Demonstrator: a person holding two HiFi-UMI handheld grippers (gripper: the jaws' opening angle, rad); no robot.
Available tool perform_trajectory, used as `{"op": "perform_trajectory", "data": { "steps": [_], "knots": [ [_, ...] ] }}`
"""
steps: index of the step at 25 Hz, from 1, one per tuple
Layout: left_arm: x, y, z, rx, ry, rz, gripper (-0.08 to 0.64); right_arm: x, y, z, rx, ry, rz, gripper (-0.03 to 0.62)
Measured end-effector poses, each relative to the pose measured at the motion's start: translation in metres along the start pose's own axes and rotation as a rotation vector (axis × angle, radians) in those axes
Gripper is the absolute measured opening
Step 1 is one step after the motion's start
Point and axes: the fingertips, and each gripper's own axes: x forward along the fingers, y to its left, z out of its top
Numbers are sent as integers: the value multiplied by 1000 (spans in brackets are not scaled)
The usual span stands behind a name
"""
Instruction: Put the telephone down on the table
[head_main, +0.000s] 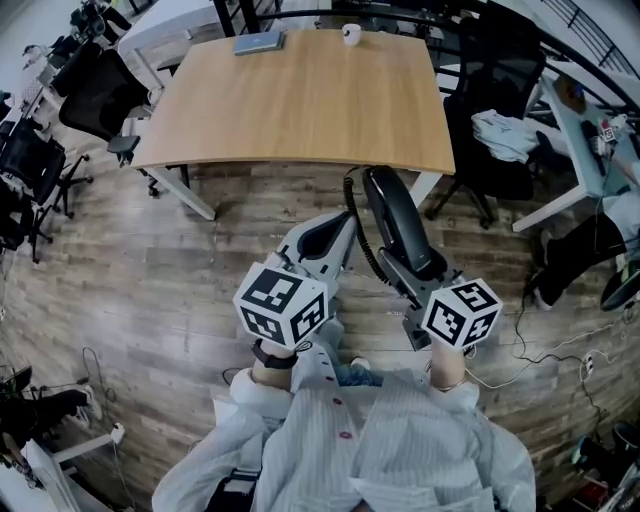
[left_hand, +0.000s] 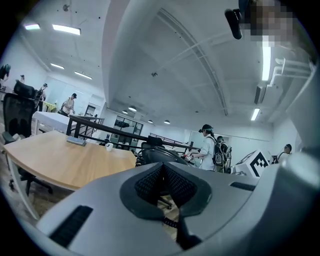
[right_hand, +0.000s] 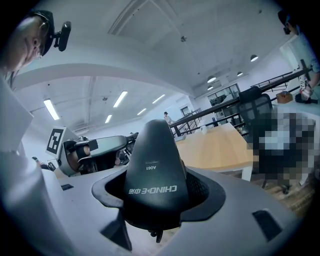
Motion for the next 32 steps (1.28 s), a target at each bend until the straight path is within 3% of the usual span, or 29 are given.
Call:
{"op": "perform_trajectory", "data": {
  "steps": [14,22,32],
  "knots": [
    [38,122,39,9,-4,-24,9,118,-17,50,1,-23,-37,307],
    [57,154,37,-14,5,-26,9,148,-36,52,27,-11,-59,307],
    [131,192,45,-17,14,-7,9,194,-103,77,45,15,-58,307]
  ]
}}
